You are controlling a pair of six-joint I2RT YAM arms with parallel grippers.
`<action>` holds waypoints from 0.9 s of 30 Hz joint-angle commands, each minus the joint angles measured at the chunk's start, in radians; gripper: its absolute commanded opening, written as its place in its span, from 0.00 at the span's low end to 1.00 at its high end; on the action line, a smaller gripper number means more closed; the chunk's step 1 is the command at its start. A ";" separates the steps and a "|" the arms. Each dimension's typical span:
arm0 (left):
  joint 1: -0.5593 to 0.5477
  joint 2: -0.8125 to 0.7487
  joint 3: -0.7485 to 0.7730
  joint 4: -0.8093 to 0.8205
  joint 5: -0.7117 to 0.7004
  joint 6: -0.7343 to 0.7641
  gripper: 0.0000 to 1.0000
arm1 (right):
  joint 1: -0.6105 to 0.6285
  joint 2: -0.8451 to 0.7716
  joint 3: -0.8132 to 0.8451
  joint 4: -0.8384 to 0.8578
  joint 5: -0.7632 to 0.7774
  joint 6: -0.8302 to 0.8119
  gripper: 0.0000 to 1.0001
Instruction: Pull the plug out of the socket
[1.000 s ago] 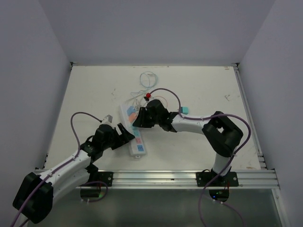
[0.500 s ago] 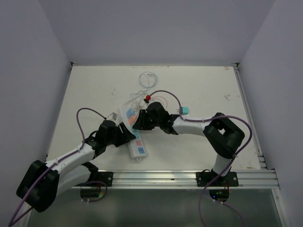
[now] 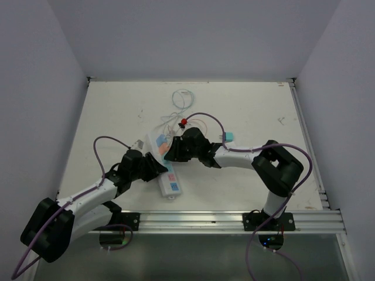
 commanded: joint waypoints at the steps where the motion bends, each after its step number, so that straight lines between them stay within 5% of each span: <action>1: -0.002 -0.007 -0.044 0.019 -0.027 -0.036 0.00 | 0.021 -0.042 -0.025 0.034 -0.034 0.000 0.00; 27: -0.002 -0.139 -0.133 -0.151 -0.171 -0.183 0.00 | -0.009 -0.183 -0.060 0.035 0.007 0.021 0.00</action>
